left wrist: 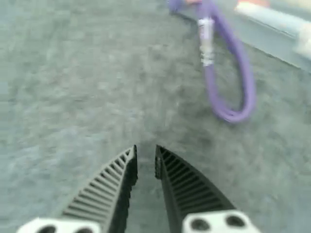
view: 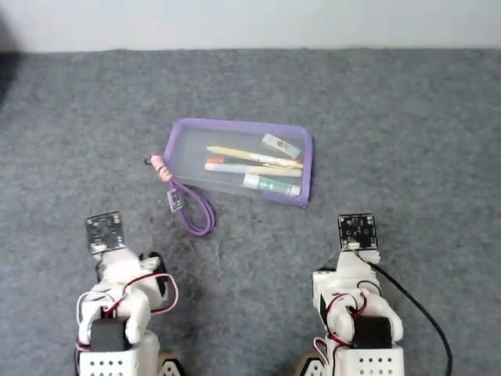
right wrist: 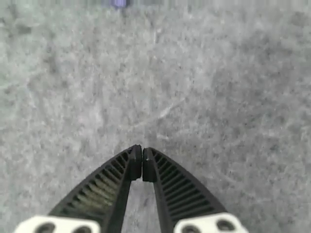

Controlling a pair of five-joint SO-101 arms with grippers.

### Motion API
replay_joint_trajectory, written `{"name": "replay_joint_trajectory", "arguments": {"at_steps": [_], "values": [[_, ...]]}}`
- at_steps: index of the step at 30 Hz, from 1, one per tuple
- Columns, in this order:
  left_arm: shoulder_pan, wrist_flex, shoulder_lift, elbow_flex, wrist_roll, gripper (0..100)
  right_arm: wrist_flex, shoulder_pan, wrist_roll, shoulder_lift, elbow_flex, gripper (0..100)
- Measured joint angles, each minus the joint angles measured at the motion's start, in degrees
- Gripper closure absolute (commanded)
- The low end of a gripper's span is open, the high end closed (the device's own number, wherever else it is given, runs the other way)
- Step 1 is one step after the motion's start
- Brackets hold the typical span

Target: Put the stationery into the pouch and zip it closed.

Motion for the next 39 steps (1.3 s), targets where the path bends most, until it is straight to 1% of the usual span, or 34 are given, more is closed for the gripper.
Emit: {"name": "replay_joint_trajectory", "arguments": {"at_steps": [3, 6, 13, 16, 39], "values": [[-4.13, 0.44, 0.00, 0.00, 0.09, 93, 0.44, 0.00, 0.00, 0.00, 0.09, 99.1], [-4.66, 0.53, 0.00, 0.00, 0.00, 93, 0.44, 0.00, 0.00, 0.00, 0.09, 99.1], [0.70, 0.53, 0.00, 0.00, -0.09, 93, 0.44, 0.00, 0.00, 0.00, 0.09, 99.1], [1.85, 0.53, 0.00, 0.00, -0.09, 93, 0.44, 0.00, 0.00, 0.00, 0.09, 99.1], [2.20, 0.53, 0.00, 0.00, -0.09, 93, 0.44, 0.00, 0.00, 0.00, 0.09, 99.1]]}}
